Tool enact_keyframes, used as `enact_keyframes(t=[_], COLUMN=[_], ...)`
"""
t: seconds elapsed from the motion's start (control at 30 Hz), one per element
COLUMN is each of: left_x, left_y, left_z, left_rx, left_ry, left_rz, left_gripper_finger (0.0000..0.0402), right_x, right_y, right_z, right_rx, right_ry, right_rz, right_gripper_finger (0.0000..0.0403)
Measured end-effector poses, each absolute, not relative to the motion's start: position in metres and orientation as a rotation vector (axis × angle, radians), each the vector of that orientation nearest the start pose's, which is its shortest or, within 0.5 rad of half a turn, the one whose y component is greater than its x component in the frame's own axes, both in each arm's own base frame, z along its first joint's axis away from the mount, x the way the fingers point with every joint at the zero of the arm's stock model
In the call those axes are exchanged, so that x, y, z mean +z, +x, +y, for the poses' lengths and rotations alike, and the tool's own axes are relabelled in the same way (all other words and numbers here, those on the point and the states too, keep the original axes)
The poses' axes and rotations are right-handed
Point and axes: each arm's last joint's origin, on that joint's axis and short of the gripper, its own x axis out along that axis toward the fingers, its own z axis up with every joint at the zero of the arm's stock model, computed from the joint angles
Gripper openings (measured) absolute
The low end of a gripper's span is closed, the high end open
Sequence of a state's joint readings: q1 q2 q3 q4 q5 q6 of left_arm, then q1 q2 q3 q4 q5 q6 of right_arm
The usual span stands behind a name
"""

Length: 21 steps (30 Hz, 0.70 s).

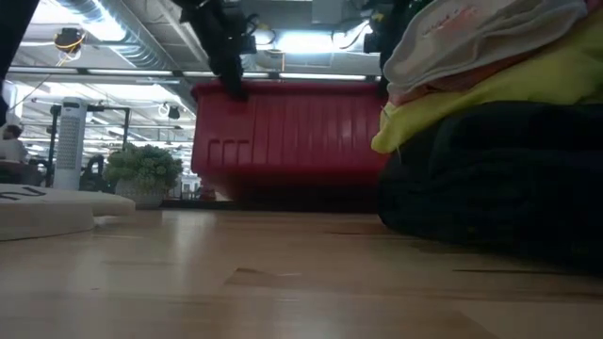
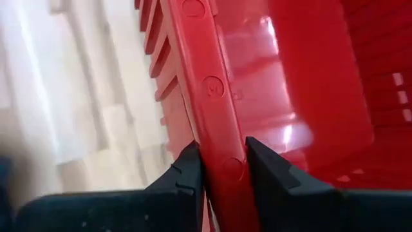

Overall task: Fold laundry
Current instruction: Move the red bin to the upper middle of the table

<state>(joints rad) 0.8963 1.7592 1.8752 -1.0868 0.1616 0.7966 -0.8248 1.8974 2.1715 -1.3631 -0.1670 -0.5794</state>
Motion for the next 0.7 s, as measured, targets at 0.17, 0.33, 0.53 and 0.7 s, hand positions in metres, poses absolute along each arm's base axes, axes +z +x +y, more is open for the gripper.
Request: enact_keyframes(t=[0.17, 0.33, 0.53, 0.7], left_x=[0.367, 0.363, 0.362, 0.362], left_y=[0.239, 0.249, 0.258, 0.262], left_z=[0.255, 0.23, 0.202, 0.19], left_rx=[0.19, 0.101, 0.035, 0.031], left_ry=[0.134, 0.022, -0.058, -0.128], left_rz=[1.095, 1.145, 1.22, 1.236], left_gripper_finger=[0.0069, 0.0069, 0.0069, 0.0071], right_x=[0.393, 0.389, 0.391, 0.391], right_y=[0.26, 0.266, 0.267, 0.259], right_z=[-0.243, -0.219, -0.198, -0.19], right_rx=[-0.227, -0.142, -0.111, -0.148], right_ry=[0.042, 0.117, 0.125, 0.248], right_rz=[1.158, 1.237, 1.246, 1.229], right_gripper_finger=[0.008, 0.008, 0.008, 0.0118])
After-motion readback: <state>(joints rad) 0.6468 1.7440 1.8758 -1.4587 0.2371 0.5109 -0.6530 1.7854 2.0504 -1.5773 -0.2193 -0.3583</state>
